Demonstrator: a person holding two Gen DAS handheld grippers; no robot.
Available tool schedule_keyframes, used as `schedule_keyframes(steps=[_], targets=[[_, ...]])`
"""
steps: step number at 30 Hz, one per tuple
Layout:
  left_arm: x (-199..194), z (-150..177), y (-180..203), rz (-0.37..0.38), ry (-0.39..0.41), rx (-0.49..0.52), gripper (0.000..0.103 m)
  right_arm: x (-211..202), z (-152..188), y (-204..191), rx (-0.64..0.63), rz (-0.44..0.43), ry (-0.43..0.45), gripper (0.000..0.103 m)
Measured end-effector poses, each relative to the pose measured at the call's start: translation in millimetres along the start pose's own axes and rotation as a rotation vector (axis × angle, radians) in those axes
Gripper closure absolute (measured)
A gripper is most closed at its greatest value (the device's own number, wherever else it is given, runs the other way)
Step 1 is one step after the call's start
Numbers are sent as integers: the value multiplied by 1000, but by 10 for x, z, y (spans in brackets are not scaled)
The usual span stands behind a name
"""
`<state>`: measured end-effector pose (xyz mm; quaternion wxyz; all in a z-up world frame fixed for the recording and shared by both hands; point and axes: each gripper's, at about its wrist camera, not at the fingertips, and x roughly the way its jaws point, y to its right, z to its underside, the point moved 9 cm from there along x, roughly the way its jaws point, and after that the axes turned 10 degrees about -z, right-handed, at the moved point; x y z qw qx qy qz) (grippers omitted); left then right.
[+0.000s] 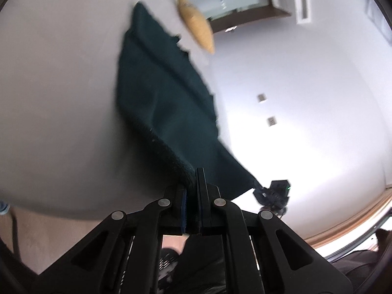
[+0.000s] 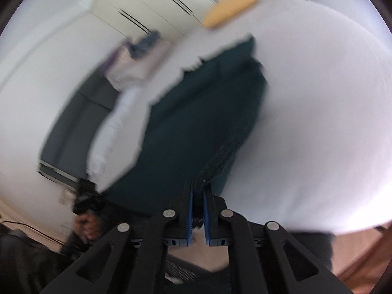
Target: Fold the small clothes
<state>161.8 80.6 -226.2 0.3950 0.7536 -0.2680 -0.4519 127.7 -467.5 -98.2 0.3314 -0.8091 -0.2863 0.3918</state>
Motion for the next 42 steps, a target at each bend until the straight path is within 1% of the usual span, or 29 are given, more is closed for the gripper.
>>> schedule_keyframes(steps=[2,4,7,11,13,15,20,23,25,27,29,32,33,35,36,37,38,39,40,41,42], targets=[[-53,-119,89,28,29,4,99,20,-162,-87,7,-46,49,94],[-93,-271,185,50,57,11,99,67,-294,-110,14,-65,71,94],[-103,-453,276,75,81,14,99,198,-466,-128,17,-79,84,94],[-75,-681,293,92,94,3,99,350,-702,-91,46,-86,125,94],[1,-795,343,88,105,-5,99,413,-848,-41,65,-85,145,94],[26,-977,327,81,118,-9,99,486,-1014,29,90,-82,174,94],[197,-1553,275,66,155,-38,99,699,-1622,284,138,-44,251,94],[391,-2035,217,41,178,-57,98,872,-2010,477,168,-13,291,94],[546,-2359,192,28,186,-66,98,995,-2231,594,181,1,303,94],[755,-2706,142,3,182,-74,99,1149,-2457,693,176,19,305,94],[947,-2973,78,-20,177,-84,99,1334,-2675,806,178,42,297,94],[1263,-3363,-53,-55,177,-96,99,1606,-2910,1038,185,101,281,94],[1342,-3446,-93,-71,179,-93,98,1679,-2981,1129,192,115,280,94],[1588,-3658,-248,-144,170,-76,98,1810,-3094,1356,219,148,288,94],[1743,-3740,-399,-217,148,-64,98,1876,-3126,1506,242,177,287,93],[1849,-3792,-520,-241,126,-85,98,1934,-3131,1645,266,210,280,92],[1941,-3800,-666,-249,94,-125,97,2003,-3116,1812,295,252,265,88],[1997,-3781,-814,-253,66,-171,97,2054,-3096,1906,309,269,253,85],[1991,-3761,-921,-246,63,-209,94,2087,-3067,1961,312,275,245,81],[1921,-3771,-985,-236,87,-231,90,2081,-3044,1961,298,279,252,70],[1826,-3790,-1030,-227,119,-241,78,2055,-3053,1924,268,268,277,57]])
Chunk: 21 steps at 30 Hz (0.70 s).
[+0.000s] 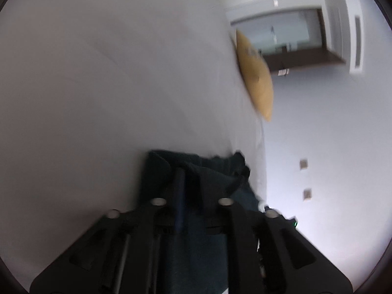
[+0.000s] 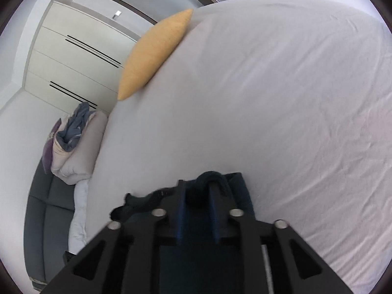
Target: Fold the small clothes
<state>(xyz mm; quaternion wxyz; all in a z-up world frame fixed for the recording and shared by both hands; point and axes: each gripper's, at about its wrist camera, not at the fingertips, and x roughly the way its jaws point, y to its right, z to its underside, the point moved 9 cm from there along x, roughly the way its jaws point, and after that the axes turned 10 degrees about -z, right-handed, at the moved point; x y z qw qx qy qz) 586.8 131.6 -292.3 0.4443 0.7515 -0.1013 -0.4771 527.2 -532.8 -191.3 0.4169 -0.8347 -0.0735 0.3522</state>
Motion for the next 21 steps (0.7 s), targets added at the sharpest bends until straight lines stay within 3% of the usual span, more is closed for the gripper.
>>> schedule_keyframes(steps=[1,3,4,10,16,21], targets=[[-70,-25,-43,5,20,-11,58,-42,-2,-44,-30,-14,21,52],[-213,-85,-105,19,65,-35,36,-106,27,-133,-87,3,41,27],[-262,-73,-107,8,73,-28,36,-130,28,-161,-110,20,44,23],[-340,469,207,-19,29,163,36,-451,14,-333,-170,20,59,22],[-278,1004,140,-153,20,290,36,-768,367,-265,-256,88,1,22],[-266,1232,101,-173,34,336,36,-908,710,-57,-260,117,-57,22]])
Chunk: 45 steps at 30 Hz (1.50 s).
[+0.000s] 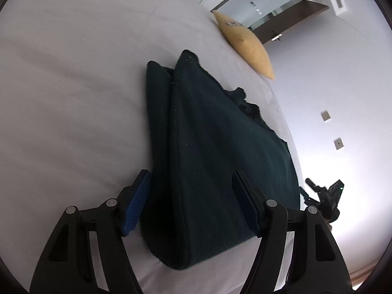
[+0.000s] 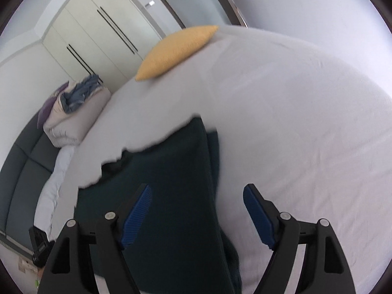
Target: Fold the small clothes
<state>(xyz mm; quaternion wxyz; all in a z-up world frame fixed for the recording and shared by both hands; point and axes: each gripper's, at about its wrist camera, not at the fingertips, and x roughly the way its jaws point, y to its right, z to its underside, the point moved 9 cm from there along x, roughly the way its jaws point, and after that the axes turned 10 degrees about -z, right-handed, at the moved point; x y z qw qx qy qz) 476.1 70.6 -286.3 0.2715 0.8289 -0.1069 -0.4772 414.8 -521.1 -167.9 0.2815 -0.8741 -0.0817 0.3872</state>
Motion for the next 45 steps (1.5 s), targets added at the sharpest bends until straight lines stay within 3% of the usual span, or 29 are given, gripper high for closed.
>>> schedule_keyframes(steps=[2,6,13,18,24,27,45], targets=[[-129,87,-39,-6,19,25,38,-21,139,-5,-18,10,-23,22],[-133,252,-9,-36,17,88,72,-19,313,-14,-42,15,-50,26],[-100,300,-24,-57,7,96,85,10,426,-66,-82,33,-79,33],[-228,343,-75,-59,31,88,88,31,463,9,-95,78,-106,72],[-378,513,-125,-93,66,101,98,-55,502,-54,-162,132,-103,91],[-319,627,-211,-78,37,74,99,-64,528,-50,-165,137,-99,92],[-512,940,-335,-54,42,4,99,-76,536,81,-84,101,-91,90]])
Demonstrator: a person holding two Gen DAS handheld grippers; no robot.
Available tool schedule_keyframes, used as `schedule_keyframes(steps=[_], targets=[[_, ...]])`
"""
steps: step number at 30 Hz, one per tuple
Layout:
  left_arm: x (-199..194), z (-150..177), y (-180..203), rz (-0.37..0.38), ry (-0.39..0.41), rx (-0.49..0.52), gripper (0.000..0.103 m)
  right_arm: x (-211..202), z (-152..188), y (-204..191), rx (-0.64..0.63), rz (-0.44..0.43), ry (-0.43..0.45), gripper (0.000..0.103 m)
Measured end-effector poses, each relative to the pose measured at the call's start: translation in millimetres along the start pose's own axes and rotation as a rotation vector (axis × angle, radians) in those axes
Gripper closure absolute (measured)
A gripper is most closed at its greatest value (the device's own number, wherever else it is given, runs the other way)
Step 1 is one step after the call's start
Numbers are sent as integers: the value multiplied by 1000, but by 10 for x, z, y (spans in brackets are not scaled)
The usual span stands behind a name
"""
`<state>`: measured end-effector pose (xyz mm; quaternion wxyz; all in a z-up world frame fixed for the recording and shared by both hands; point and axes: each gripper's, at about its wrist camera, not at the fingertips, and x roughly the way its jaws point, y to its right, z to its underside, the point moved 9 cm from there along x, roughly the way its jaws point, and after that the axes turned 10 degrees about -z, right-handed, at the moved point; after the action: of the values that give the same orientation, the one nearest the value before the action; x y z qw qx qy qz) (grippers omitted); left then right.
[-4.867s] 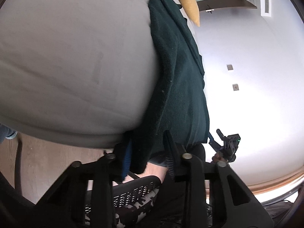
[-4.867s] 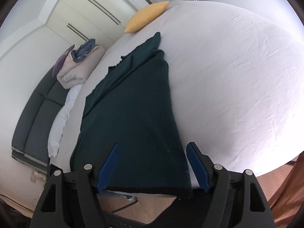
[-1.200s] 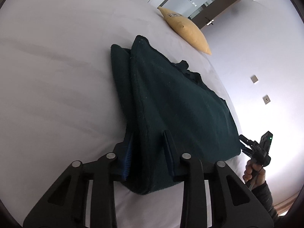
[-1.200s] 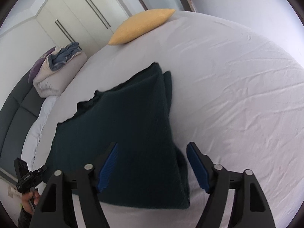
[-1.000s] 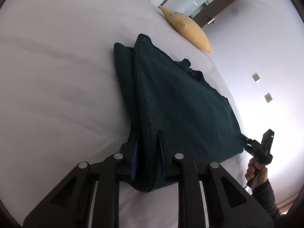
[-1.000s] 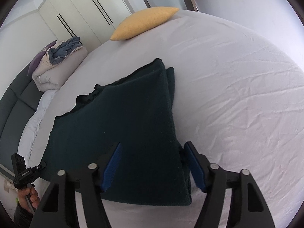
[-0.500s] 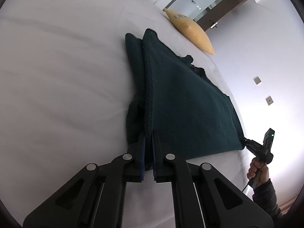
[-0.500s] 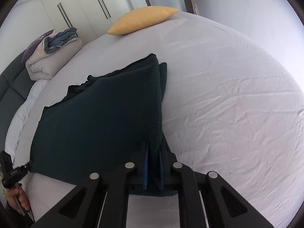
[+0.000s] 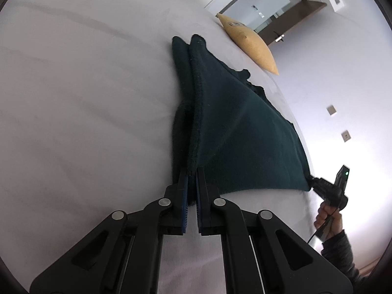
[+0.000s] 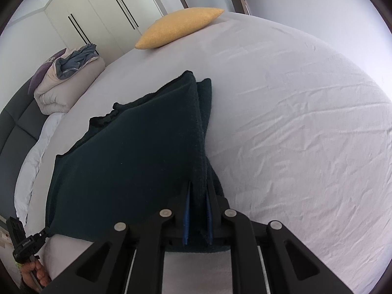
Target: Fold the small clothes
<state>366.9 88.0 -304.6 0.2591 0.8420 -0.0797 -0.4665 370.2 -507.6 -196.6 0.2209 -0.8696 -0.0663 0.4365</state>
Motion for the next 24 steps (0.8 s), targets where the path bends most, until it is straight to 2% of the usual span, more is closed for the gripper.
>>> schedule_keyframes(steps=[7,9,11,14,21,24], targets=[[-35,3,-53,-3,6,-12,99,-25,18,-45,-23,18,0,88],[-26,-14,-77,7,-5,-28,99,-15,46,4,-5,9,-3,93],[-24,-33,-93,11,-13,-28,99,-34,53,64,46,-36,-2,95],[-31,-27,-83,0,-21,-13,99,-97,22,141,114,-75,1,96],[-44,-39,-77,-4,-25,-7,99,-19,98,271,174,-78,-39,96],[-46,-43,-80,32,-40,-28,97,-49,125,231,144,-66,-33,94]])
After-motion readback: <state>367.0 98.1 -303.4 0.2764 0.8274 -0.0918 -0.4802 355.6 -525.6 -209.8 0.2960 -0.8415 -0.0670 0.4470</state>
